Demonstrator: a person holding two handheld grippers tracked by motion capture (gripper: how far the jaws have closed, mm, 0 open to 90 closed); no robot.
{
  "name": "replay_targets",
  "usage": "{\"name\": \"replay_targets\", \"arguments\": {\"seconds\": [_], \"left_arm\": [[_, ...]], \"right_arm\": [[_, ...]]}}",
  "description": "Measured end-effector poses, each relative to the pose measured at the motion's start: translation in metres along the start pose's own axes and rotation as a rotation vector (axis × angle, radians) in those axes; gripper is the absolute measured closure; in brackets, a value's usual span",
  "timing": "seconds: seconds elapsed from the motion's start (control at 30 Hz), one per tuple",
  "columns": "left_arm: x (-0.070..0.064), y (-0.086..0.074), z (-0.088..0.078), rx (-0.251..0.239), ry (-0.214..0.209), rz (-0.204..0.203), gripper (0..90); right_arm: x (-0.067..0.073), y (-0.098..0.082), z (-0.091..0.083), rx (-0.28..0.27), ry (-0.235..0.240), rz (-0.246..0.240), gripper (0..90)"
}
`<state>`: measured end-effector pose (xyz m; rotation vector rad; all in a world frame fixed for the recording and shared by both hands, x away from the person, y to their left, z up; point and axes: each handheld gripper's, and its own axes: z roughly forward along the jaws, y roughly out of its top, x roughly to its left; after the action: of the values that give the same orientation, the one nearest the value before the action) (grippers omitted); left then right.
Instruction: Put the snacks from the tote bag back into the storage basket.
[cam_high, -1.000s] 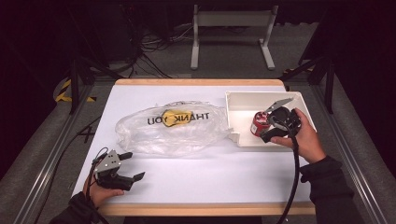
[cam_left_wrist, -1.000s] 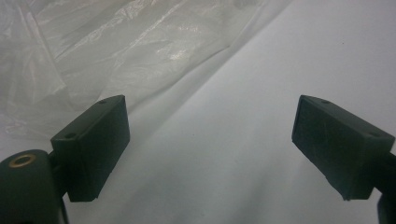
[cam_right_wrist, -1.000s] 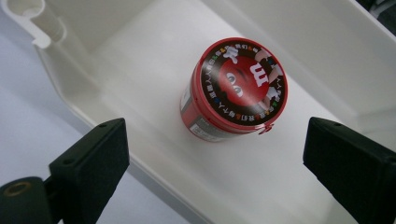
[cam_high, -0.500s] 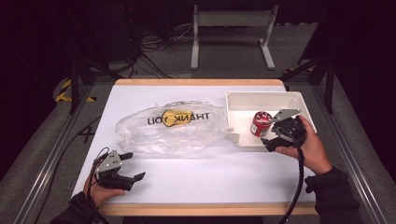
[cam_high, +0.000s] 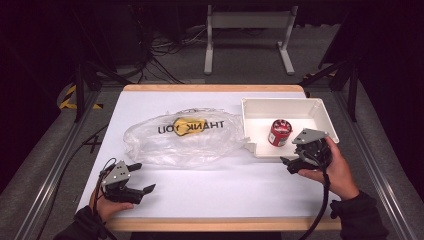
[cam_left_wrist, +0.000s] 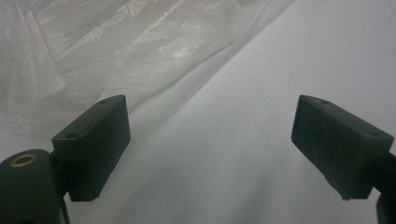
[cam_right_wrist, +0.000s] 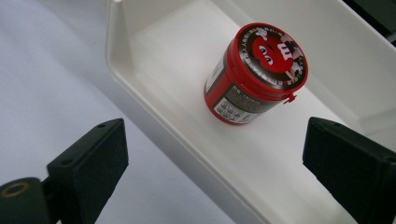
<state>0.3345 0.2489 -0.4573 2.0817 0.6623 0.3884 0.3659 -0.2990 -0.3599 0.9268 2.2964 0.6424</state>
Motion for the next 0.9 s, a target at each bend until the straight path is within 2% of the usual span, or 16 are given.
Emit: {"name": "replay_targets", "arguments": {"seconds": [0.33, 0.5, 0.67, 0.8, 0.9], "left_arm": [[0.000, 0.000, 0.000, -0.004, 0.002, -0.004, 12.5], [0.000, 0.000, 0.000, -0.005, 0.002, -0.002, 12.5], [0.000, 0.000, 0.000, -0.003, 0.006, -0.002, 12.5], [0.000, 0.000, 0.000, -0.003, 0.006, -0.008, 12.3], [0.000, 0.000, 0.000, -0.001, 0.007, -0.008, 12.2]], "right_arm": [[0.008, -0.022, -0.005, -0.044, -0.011, 0.001, 6.8], [0.010, -0.034, -0.003, -0.057, 0.025, 0.009, 6.7], [0.013, -0.047, -0.001, -0.093, 0.039, 0.020, 6.2], [0.014, -0.058, 0.003, -0.115, 0.029, 0.032, 6.2], [0.015, -0.069, 0.005, -0.159, 0.027, 0.038, 6.5]]}}
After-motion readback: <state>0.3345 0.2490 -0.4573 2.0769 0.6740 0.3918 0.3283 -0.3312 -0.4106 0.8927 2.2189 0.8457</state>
